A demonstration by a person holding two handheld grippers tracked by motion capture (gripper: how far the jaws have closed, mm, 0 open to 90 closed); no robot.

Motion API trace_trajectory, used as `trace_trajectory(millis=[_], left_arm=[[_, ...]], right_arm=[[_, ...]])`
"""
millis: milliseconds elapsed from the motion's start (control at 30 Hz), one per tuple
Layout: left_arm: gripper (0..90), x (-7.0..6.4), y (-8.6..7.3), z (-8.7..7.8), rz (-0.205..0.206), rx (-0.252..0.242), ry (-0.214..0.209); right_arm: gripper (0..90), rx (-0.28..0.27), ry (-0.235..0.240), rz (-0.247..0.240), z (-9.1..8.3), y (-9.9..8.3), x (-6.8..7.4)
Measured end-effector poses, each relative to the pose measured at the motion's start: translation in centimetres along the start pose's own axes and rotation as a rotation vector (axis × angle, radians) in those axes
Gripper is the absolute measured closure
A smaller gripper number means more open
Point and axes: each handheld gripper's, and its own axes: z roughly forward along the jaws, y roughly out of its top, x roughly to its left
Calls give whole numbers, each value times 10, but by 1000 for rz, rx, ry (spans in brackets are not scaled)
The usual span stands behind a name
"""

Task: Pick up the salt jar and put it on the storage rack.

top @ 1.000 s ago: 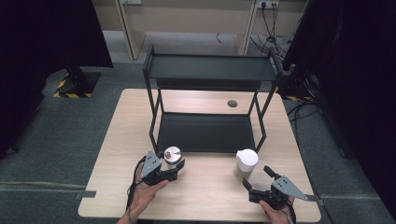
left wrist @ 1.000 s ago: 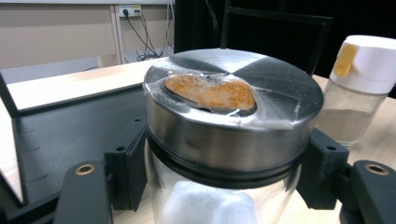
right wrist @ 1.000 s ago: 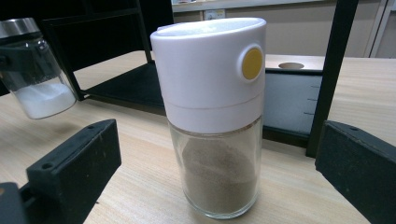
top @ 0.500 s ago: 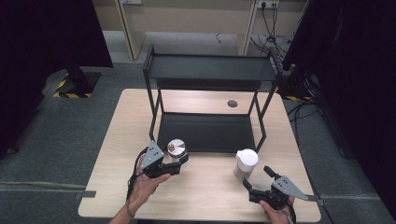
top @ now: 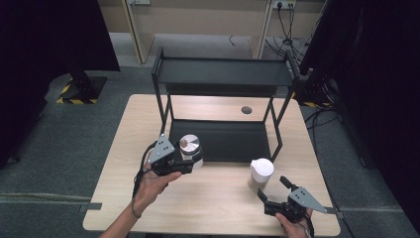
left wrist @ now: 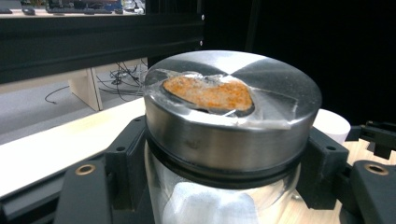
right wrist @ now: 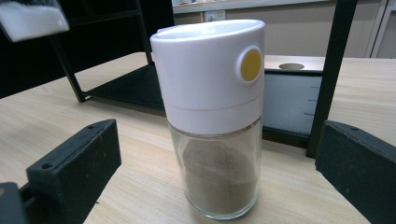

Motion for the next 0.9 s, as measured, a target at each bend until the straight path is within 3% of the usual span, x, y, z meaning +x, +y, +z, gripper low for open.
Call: trace_trajectory(millis=[733, 900], left_arm=[[306, 18, 86, 5, -4, -18, -38], [306, 18, 107, 6, 13, -7, -41]], right_arm=[[5, -2, 4, 1, 0, 0, 0], [5, -6, 2, 2, -1, 0, -1]])
